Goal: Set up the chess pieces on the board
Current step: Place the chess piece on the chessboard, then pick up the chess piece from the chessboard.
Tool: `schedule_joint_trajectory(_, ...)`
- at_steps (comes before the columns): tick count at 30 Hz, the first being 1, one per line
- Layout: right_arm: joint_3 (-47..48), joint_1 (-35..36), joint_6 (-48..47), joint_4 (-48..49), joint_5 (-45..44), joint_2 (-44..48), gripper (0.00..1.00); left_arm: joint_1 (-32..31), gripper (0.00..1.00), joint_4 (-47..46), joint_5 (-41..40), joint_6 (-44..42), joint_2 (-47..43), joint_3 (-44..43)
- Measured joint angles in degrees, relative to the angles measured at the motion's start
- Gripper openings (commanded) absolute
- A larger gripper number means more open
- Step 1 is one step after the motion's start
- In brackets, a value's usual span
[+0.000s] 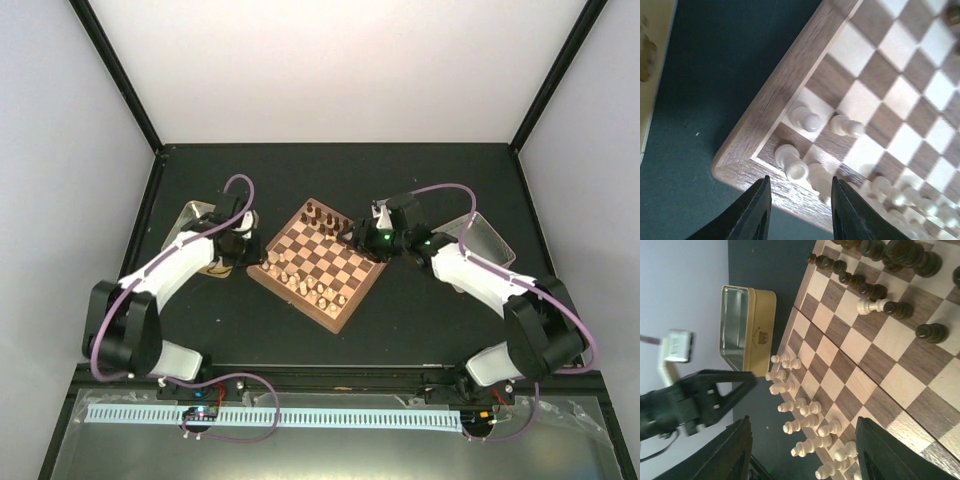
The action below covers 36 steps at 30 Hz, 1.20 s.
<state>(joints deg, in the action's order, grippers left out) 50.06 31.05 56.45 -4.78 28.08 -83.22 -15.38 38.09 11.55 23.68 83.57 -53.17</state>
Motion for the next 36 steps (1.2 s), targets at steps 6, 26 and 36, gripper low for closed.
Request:
schedule_joint_trajectory(6, 0.15, -0.02, -2.10, -3.15, -4.55, 1.86, 0.58, -0.52, 0.44, -1.42, 0.98, -3.06, -10.69, -0.13)
schedule_joint_trajectory(26, -9.55, -3.45, -2.08, -7.17, -17.51, 15.91, 0.51, -17.22, 0.21, -22.56, 8.46, -20.20, 13.94, -12.90)
schedule_joint_trajectory(36, -9.84, -3.50, -1.95, -7.43, -17.64, 16.33, 0.48, -17.22, 0.25, -21.40, 5.42, -24.02, 21.27, -19.19)
